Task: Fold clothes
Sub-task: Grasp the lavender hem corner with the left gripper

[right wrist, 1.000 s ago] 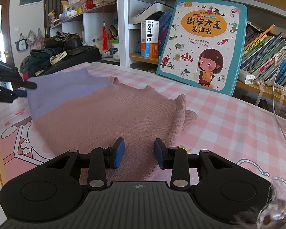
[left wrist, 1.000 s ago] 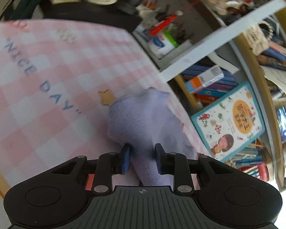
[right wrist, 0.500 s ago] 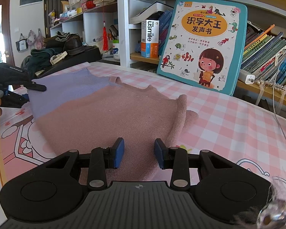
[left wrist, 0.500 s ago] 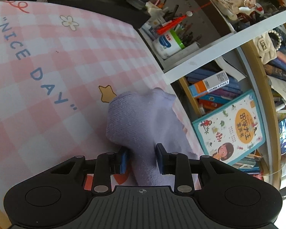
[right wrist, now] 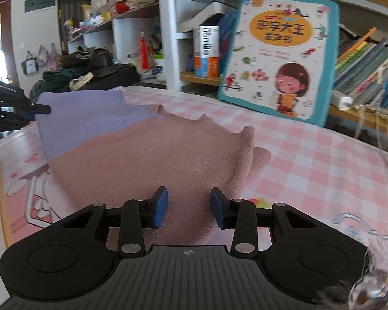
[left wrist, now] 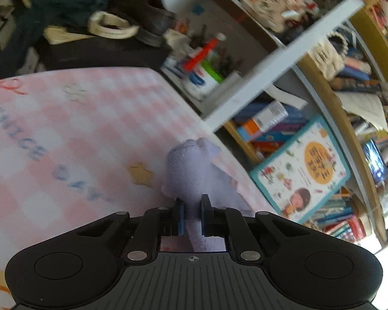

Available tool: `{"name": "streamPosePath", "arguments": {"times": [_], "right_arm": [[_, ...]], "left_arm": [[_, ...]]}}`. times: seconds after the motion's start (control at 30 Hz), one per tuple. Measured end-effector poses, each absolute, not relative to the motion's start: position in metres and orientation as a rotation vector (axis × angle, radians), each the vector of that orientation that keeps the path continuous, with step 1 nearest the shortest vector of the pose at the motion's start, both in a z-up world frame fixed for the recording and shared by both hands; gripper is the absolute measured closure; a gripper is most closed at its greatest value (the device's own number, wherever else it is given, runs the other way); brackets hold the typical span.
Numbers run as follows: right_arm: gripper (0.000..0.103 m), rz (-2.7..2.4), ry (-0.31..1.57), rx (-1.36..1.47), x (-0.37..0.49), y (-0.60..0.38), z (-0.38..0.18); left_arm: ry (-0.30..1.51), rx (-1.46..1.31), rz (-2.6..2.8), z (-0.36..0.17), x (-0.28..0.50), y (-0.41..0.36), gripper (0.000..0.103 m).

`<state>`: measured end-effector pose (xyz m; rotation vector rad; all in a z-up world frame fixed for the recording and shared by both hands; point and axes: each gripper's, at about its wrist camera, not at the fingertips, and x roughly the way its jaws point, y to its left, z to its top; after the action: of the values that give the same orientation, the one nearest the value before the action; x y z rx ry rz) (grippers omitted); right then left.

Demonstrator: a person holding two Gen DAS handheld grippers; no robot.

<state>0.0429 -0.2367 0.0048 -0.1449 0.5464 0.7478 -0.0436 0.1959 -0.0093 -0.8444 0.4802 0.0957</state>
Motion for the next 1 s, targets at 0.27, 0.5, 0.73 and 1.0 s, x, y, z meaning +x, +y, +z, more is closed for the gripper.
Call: {"name": "streamPosePath", "arguments": {"times": [0.27,0.5,0.73,1.0], "right_arm": [[0.065,0.773,0.513,-0.217,0.042,-0.207,0.006],[0.065,0.787,0.529,-0.19,0.047,-0.21,0.006],[0.064,0.791,0.534,-0.18,0.046,-0.21,0.005],[0.061,0.783,0.534,-0.171,0.037,-0.22,0.007]], "left_arm": [[0.492,-0.943,0.115,-0.042,-0.048,0.209,0.092],[0.506,-0.975,0.104,-0.053,-0.035,0.205,0.085],[0.491,-0.964,0.114,-0.054,-0.029,0.202,0.084],[0.49,-0.931,0.125,-0.053,-0.026,0.199,0.089]]}}
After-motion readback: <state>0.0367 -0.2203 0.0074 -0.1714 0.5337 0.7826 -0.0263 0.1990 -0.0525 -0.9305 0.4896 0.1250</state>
